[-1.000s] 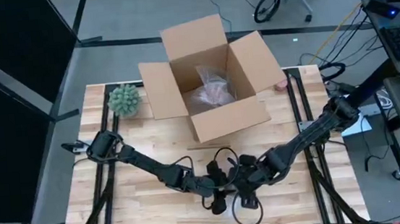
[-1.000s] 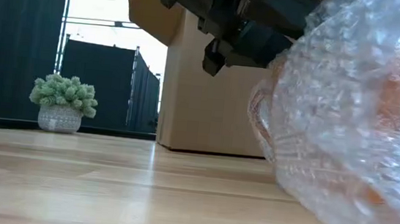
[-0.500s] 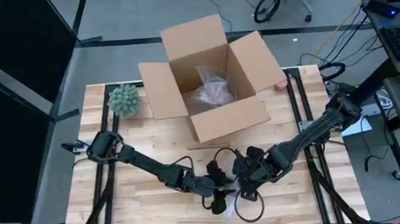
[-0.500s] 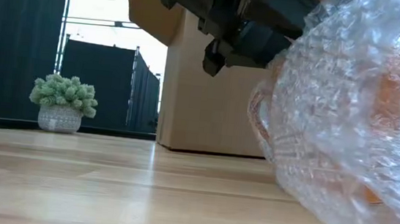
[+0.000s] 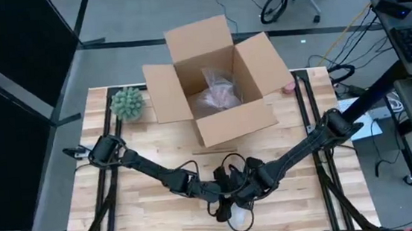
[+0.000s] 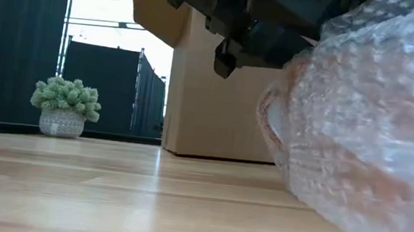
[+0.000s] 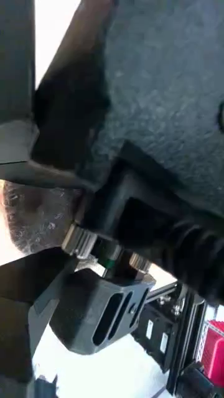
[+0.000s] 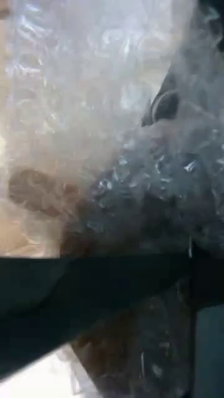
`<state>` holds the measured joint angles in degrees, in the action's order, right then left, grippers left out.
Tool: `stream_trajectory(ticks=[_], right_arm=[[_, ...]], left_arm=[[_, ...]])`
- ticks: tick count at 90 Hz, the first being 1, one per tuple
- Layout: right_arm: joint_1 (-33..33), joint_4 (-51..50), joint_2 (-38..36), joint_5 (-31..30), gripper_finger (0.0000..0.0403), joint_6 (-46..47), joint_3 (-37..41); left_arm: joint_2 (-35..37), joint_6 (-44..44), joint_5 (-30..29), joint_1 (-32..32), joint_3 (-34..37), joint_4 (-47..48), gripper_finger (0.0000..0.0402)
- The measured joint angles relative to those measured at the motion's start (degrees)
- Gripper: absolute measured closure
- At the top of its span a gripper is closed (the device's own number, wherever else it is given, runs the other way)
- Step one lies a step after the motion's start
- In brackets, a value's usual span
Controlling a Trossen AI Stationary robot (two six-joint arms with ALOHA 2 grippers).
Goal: Wrap mug
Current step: Wrap the orange mug with the left bubble wrap, then put the wrapped orange mug into the box
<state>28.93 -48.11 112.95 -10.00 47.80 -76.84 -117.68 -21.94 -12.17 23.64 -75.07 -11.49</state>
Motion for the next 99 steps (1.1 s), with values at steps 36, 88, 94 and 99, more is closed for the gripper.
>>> stream_trajectory(ticks=[36, 88, 94, 99], right_arm=[[0.3, 2.9, 0.2, 4.3, 0.0301, -6.0, 0.4], [5.1, 2.0, -9.5, 3.7, 0.0376, -16.4, 1.3], [5.9, 3.0, -13.5, 2.8, 0.0376, -18.9, 0.9], [6.2, 3.4, -16.1, 1.9, 0.0377, -21.5, 1.0]], left_arm=[[5.4, -0.4, 0.6, 1.9, 0.4, 6.0, 0.0252], [17.8, -8.9, -14.1, 9.7, 0.2, 33.6, 0.0252], [19.0, -9.2, -14.8, 10.4, 0.2, 34.8, 0.0252], [20.0, -9.3, -14.9, 11.1, 0.1, 36.0, 0.0252]])
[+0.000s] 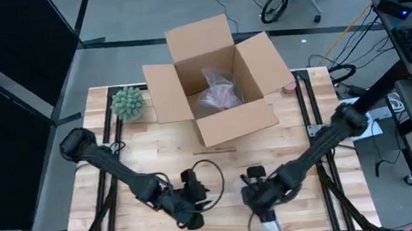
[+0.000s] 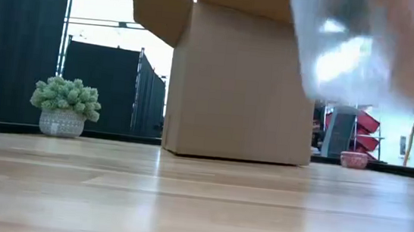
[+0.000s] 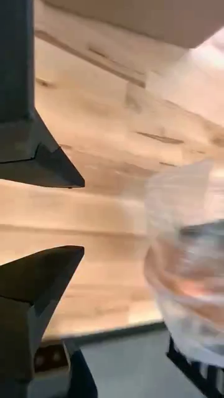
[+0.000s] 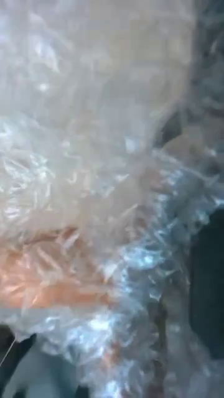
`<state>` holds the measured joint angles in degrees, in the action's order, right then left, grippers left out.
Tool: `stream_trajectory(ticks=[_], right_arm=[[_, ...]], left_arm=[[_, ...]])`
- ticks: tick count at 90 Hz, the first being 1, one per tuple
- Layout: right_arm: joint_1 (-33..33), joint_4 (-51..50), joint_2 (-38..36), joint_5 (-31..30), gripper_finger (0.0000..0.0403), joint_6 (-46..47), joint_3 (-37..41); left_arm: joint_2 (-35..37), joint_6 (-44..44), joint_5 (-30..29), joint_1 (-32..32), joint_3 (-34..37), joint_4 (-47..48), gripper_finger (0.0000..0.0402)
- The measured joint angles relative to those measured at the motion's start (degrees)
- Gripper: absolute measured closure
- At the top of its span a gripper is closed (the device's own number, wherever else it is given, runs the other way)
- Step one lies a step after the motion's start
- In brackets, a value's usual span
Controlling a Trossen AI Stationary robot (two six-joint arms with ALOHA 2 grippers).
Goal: Wrap mug
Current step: Put the wrapped orange mug into the box
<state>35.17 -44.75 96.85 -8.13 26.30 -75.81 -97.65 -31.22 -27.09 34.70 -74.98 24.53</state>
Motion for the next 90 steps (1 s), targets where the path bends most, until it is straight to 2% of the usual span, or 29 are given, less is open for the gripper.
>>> stream_trajectory(ticks=[7, 20, 42, 71, 90], right_arm=[[0.0, 2.5, -3.7, -1.2, 0.0377, -4.9, 0.3], [-1.3, 14.3, -11.4, -2.1, 0.0377, -16.0, -0.2], [-6.7, 33.0, -17.8, -2.2, 0.0377, -35.8, -1.0], [-22.0, 35.3, -14.9, -2.5, 0.0378, -53.1, -14.7], [-33.6, 33.3, -9.3, -2.6, 0.0378, -59.1, -29.6]], left_arm=[[0.8, 0.0, 0.0, 0.6, 0.0, 1.1, 0.0252], [2.9, 0.0, 0.0, 1.0, 0.0, 3.3, 0.0252], [9.4, 3.5, 0.1, 1.2, 0.0, 6.1, 0.0252], [19.9, 13.7, 0.0, -2.3, 0.0, 7.7, 0.0252], [20.9, 15.2, -0.3, -4.6, 0.0, 9.7, 0.0252]])
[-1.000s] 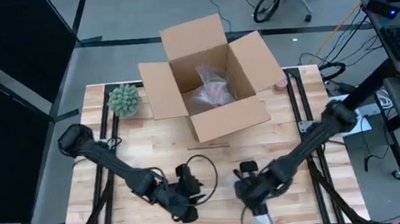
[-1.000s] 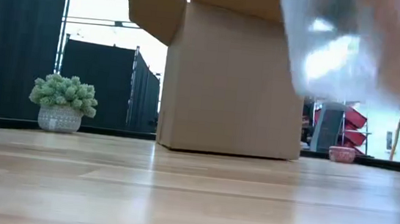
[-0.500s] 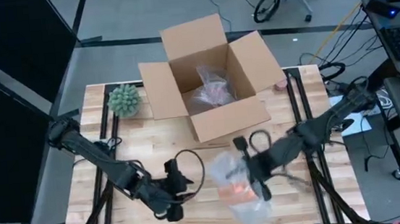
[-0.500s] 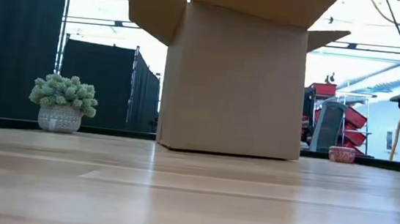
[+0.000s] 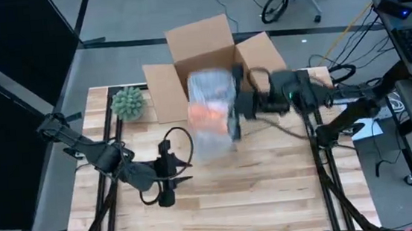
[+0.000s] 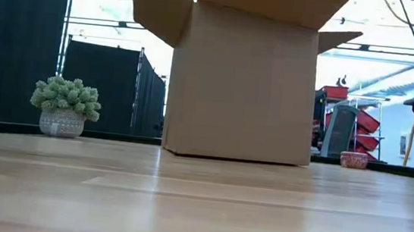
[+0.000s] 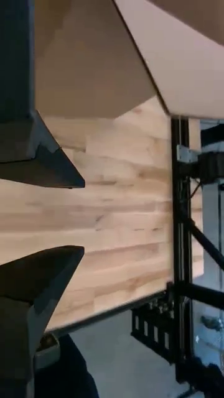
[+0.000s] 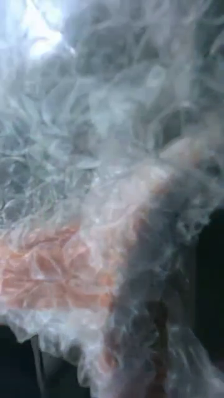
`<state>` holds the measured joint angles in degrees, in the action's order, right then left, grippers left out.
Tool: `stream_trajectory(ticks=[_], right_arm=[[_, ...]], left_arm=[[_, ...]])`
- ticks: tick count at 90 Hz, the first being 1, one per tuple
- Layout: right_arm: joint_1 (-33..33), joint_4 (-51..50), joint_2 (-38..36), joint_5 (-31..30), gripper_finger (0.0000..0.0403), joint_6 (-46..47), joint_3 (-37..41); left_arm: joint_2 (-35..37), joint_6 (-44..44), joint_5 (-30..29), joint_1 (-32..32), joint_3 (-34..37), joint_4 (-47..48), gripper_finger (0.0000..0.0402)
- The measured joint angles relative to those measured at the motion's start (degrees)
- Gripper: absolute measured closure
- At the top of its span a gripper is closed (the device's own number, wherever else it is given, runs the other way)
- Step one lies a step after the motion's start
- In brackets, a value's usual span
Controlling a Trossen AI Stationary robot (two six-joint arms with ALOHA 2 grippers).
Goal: Wrap mug
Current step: Put the wrapped orange mug into the box
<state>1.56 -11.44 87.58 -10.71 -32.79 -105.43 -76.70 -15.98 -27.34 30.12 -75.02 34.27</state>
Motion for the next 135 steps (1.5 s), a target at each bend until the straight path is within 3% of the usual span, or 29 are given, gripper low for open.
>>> stream_trajectory(ticks=[19, 40, 50, 68, 98, 121, 135], right_arm=[[-15.9, -14.1, 6.9, -6.5, 0.0378, -2.5, -13.5], [-27.6, -39.3, 14.4, -5.4, 0.0378, 2.2, -15.0], [-28.6, -49.4, 18.3, -1.0, 0.0378, 4.5, -15.0], [-28.6, -56.8, 26.7, 2.9, 0.0378, 7.6, -15.0], [-28.6, -58.8, 36.0, 3.5, 0.0378, 10.8, -15.2], [-30.2, -61.6, 39.2, 3.7, 0.0378, 13.7, -15.5], [-30.9, -60.5, 39.8, 7.1, 0.0378, 14.2, -15.3]], left_arm=[[-0.8, -1.5, -0.4, -0.9, 0.2, -0.1, 0.0252], [-1.0, -1.7, -0.6, -0.9, 0.3, -0.1, 0.0252], [-1.0, -1.6, -0.6, -0.9, 0.3, -0.2, 0.0252], [-1.0, -0.5, -1.3, -0.9, 0.3, -0.3, 0.0252], [-1.0, 0.4, -1.4, -0.9, 0.3, -0.3, 0.0252], [-1.0, 0.4, -1.4, -0.4, 0.3, -0.2, 0.0252], [-1.9, 0.3, -1.4, -0.2, 0.3, -0.2, 0.0252]])
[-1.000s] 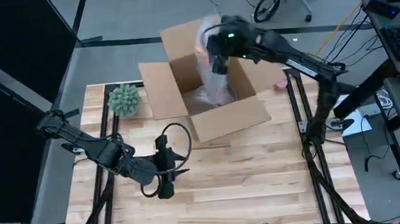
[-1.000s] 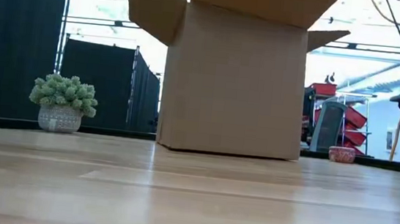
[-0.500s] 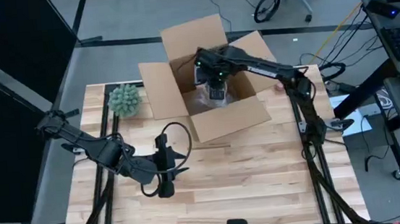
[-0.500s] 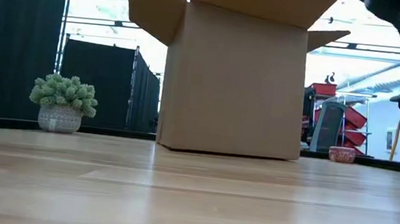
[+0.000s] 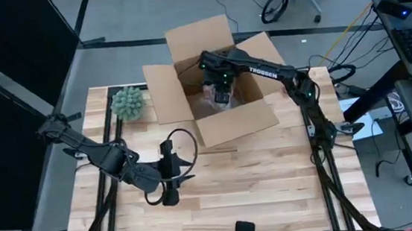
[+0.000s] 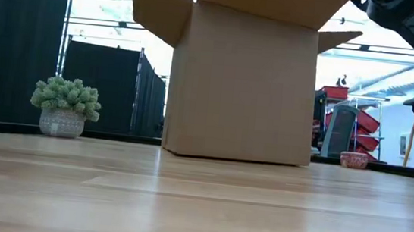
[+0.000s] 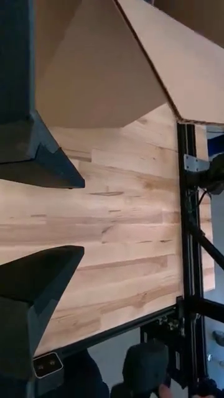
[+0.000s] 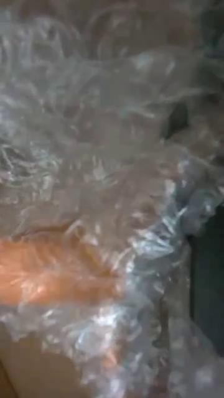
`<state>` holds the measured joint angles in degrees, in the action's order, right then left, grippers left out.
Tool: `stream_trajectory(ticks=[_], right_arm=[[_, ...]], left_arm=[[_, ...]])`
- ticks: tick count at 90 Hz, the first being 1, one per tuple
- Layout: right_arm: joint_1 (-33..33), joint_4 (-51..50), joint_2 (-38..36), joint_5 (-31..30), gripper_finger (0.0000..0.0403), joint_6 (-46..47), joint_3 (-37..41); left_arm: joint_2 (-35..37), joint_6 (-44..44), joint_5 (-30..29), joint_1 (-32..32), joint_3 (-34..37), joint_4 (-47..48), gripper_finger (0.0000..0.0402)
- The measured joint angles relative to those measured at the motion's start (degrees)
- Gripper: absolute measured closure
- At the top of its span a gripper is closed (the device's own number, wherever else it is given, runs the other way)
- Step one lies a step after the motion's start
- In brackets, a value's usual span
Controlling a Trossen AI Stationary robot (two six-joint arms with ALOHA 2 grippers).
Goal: Wrap mug
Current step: Put the wrapped orange mug into the box
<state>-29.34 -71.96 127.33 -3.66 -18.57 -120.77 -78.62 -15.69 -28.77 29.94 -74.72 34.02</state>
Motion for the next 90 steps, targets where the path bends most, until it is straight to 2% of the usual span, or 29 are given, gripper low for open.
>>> stream_trajectory(ticks=[12, 41, 53, 68, 90], right_arm=[[-0.1, 1.6, 0.4, 1.7, 0.0366, 1.4, 0.2], [-0.4, 2.2, 0.3, 2.6, 0.0194, 6.9, 0.3], [-0.8, 0.6, -1.5, 3.6, 0.0143, 6.9, -0.5], [-0.6, 0.7, -6.7, 4.1, 0.0117, 6.4, -2.3], [-0.8, 0.6, -14.2, 4.0, 0.0117, 5.6, -2.4]], left_arm=[[-1.1, 0.0, 0.0, 0.1, 0.0, 0.0, 0.0252], [-1.3, -0.5, 0.0, 0.1, 0.0, -0.1, 0.0252], [-1.3, -0.5, 0.0, 0.1, 0.0, 0.0, 0.0252], [-1.3, -0.5, 0.0, 0.0, 0.0, 0.0, 0.0252], [-1.3, -0.4, 0.8, 0.0, 0.0, 0.0, 0.0252]])
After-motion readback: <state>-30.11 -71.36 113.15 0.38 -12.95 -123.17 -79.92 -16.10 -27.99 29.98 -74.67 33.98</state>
